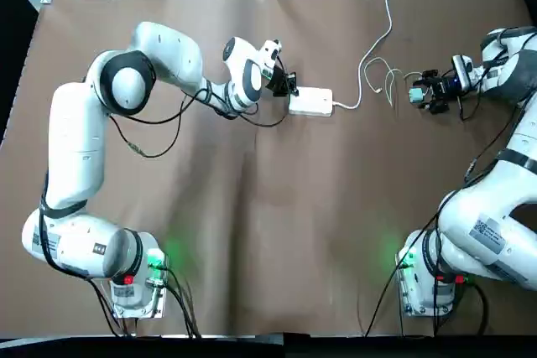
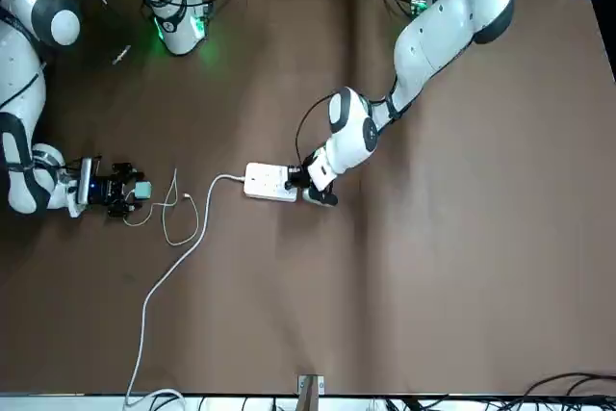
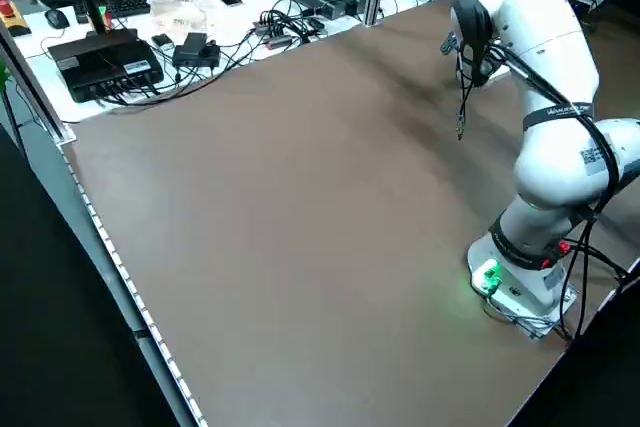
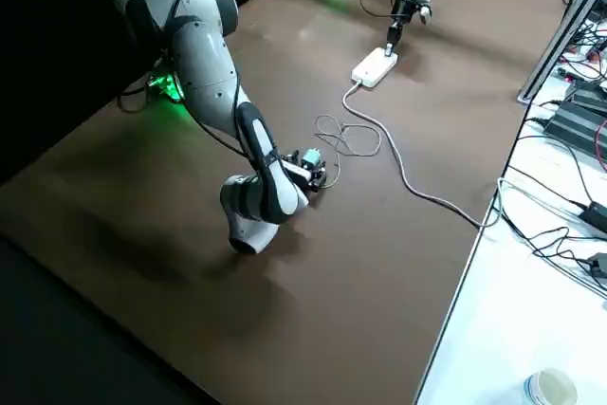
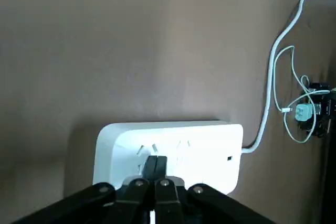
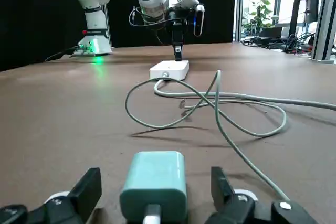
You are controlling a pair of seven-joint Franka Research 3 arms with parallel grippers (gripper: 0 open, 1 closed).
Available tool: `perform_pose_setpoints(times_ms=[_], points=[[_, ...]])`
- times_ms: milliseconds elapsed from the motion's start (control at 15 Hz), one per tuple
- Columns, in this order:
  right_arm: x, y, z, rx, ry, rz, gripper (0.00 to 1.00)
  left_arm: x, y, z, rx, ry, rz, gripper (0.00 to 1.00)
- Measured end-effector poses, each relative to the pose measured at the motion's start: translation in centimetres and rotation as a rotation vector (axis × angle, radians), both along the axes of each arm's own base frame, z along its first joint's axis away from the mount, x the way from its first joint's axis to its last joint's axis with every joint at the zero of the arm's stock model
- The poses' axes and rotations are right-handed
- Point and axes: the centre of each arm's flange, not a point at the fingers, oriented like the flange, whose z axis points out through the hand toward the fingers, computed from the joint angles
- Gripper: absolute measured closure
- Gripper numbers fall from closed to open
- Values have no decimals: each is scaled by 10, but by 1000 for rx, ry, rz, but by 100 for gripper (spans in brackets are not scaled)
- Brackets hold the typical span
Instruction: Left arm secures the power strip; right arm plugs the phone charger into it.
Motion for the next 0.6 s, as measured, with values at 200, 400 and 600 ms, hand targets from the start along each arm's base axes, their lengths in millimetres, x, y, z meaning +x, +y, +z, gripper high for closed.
perform_pose_setpoints(times_ms=[200,400,600], points=[[2,1,0,-8,-7,0,7,0,0,0,0,0,0,99],[2,1,0,-10,-7,0,7,0,0,0,0,-1,0,99],[2,1,0,-10,-8,0,13,0,0,0,0,-1,0,99]])
